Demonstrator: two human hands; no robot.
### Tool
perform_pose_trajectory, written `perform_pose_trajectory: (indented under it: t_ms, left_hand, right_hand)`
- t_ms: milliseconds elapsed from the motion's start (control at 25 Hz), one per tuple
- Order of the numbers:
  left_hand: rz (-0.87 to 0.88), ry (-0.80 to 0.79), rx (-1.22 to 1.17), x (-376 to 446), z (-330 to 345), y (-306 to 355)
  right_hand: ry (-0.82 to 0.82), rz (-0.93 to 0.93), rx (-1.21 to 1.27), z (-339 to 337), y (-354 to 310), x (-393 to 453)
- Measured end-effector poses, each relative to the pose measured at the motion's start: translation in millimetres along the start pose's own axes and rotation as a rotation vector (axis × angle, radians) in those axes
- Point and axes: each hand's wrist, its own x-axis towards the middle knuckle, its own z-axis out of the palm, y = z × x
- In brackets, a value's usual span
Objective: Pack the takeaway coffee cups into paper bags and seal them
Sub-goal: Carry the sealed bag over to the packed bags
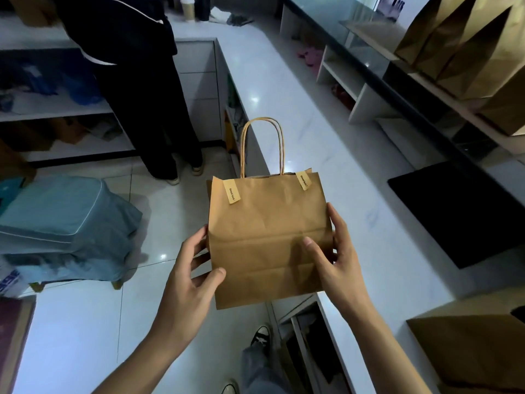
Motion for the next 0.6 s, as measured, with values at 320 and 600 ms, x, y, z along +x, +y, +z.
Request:
perform_pose_trajectory:
  t_ms: [320,600]
  left_hand:
    - [0.089,0.003,-0.002,91,53,39]
    - [0.209,-0.142,-0.016,144,110,72]
  right_hand:
    - [0.023,-0.023,0.017,-31,-5,110]
    - [0.182,-0.076,-0.049,-87,-18,170]
